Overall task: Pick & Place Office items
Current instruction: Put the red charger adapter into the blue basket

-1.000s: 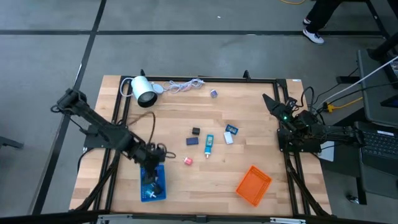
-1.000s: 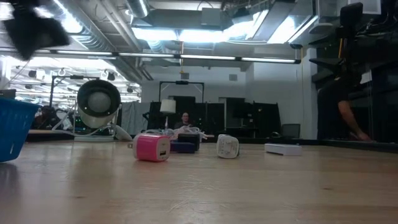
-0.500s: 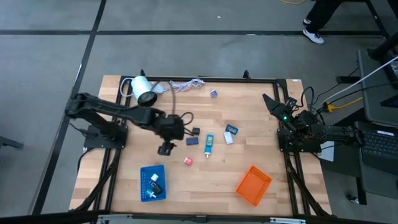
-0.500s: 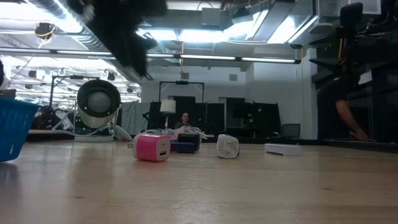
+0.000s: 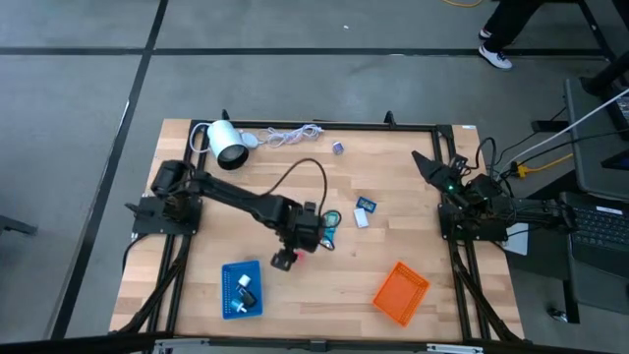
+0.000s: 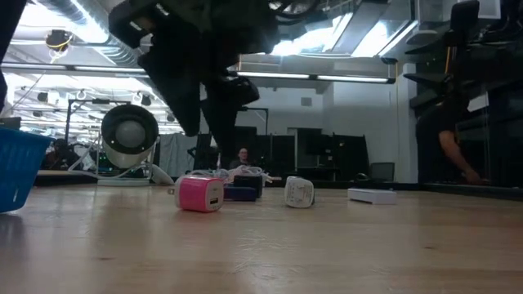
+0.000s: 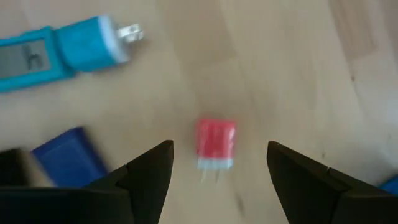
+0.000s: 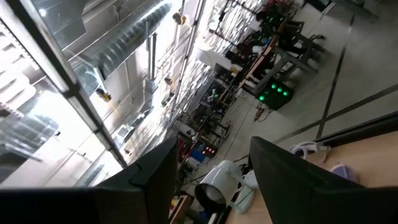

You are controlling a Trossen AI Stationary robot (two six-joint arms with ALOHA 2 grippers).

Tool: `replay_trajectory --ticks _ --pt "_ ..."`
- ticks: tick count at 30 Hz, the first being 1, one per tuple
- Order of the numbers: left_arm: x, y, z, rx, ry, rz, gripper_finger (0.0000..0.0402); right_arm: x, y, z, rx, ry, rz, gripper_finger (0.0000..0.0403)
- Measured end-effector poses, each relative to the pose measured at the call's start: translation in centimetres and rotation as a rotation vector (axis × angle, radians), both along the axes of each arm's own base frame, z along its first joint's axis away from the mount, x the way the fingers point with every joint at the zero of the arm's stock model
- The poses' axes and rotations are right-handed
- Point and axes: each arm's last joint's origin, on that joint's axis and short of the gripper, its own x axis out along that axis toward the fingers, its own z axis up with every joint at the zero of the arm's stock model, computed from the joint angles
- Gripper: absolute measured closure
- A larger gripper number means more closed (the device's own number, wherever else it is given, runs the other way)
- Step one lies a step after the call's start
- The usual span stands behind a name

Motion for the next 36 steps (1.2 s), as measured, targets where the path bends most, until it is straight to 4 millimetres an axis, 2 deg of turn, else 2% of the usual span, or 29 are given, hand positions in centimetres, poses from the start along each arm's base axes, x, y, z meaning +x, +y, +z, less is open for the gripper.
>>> replay_trajectory --ticks 6,11,16,27,30,34,36 --pt "0.5 -1.3 -0.3 -0.016 -0.026 0.075 0.0149 0.1 0.1 0.0 -0.009 0.000 0.064 0.0198" --pt "0.5 -2.1 -1.6 0.044 0.009 0.070 0.0149 0.2 0.2 -0.1 -0.009 0.000 0.097 0.0198" --pt "0.7 -2.1 -3.3 0.127 0.042 0.063 0.0157 0.2 0.2 0.0 -0.009 -0.004 0.095 0.0198" --pt "1.1 -2.2 -5.5 0.131 0.099 0.057 0.0203 0.2 0.2 -0.1 -0.013 0.008 0.093 0.0198" --pt "1.0 -2.1 -5.5 0.124 0.108 0.080 0.0225 0.2 0.2 -0.1 -0.015 0.009 0.093 0.0198" --pt "1.0 -1.4 -5.2 0.037 0.145 0.174 0.0276 0.2 0.2 -0.1 -0.026 0.018 0.089 0.0198" --pt "1.0 -0.9 -4.7 -0.003 0.148 0.200 0.0278 0.2 0.2 -0.1 -0.025 0.018 0.088 0.0198"
